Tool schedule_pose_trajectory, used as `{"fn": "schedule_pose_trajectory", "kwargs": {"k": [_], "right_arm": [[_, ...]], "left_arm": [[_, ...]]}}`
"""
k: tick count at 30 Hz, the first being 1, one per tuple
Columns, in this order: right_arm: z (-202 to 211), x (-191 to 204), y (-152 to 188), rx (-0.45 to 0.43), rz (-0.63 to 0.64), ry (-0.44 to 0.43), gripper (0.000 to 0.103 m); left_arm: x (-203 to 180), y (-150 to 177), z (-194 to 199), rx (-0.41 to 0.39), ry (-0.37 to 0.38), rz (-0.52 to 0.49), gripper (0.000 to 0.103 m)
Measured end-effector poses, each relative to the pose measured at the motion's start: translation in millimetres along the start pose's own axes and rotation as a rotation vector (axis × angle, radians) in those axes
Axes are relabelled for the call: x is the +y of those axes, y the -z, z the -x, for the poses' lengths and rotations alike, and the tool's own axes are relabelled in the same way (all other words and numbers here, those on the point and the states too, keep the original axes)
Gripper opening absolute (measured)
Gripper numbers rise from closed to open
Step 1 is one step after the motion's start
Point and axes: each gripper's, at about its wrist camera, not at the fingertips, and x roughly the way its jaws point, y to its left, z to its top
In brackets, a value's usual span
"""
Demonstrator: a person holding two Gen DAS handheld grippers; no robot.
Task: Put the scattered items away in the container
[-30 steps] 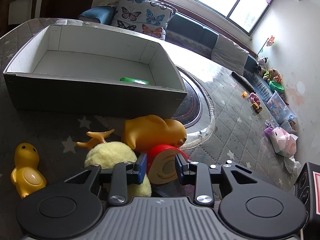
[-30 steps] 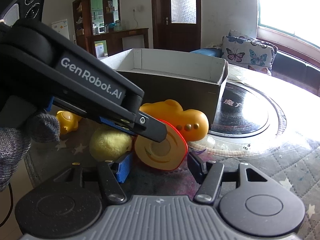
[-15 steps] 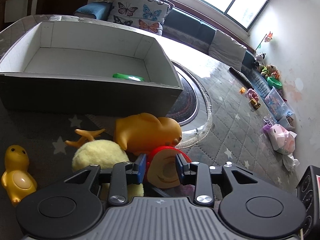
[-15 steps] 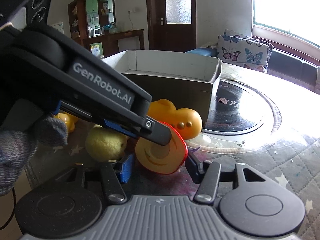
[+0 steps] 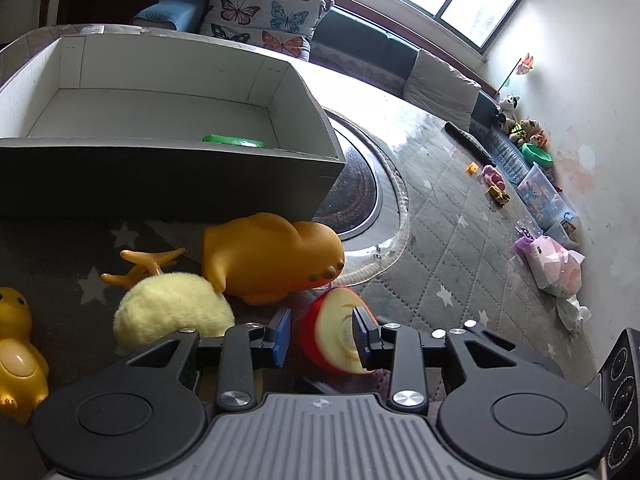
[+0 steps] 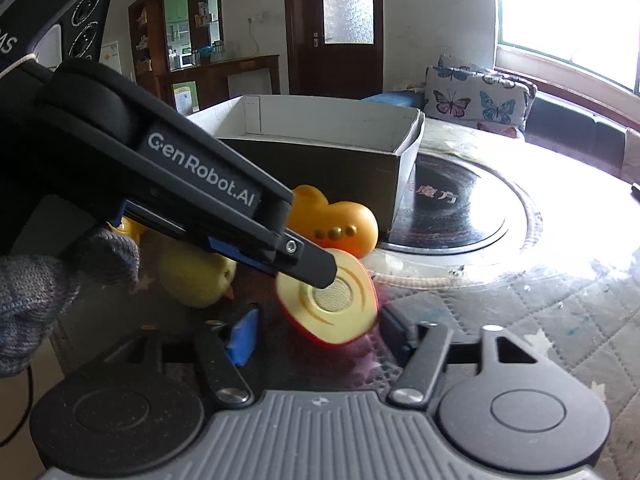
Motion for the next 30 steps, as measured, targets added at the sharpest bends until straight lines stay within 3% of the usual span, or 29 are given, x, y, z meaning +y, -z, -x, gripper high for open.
{"fn": "schedule_pose_trajectory", "kwargs": {"k": [11, 21, 30], "right_arm": [[-1, 5, -2, -0.010, 0.019, 0.006, 0.066], [-5, 1, -5, -0.015, -0.004, 0.003, 0.053], [-1, -3, -6, -0.026, -0.019, 0.000, 0.053]], "left_arm": [[-2, -2, -1, 0.007, -0.002, -0.001, 0.036], [-10, -6, -8, 0.020, -0.034, -0.011, 0.036], [-11, -6, -9, 0.032, -0.017, -0.015, 0.035]]}}
